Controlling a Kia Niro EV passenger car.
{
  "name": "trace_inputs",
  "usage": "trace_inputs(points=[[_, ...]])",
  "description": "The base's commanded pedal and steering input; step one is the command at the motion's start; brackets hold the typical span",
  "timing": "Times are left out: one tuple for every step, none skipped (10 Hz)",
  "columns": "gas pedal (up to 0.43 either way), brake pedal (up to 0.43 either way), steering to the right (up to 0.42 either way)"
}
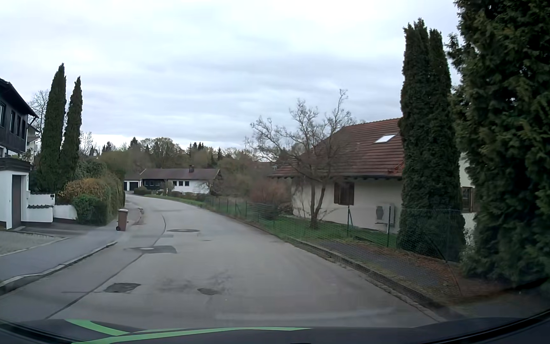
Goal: Follow the waypoints while adhering to traffic rules and regulations
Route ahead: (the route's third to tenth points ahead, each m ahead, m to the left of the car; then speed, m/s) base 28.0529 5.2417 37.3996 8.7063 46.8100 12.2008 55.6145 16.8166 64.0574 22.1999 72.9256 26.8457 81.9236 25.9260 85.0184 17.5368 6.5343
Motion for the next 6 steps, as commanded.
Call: trace_inputs(points=[[0.079, 0.000, -0.054], [0.079, 0.000, -0.059], [0.079, 0.000, -0.064], [0.079, 0.000, -0.066], [0.079, 0.000, -0.067], [0.079, 0.000, -0.067]])
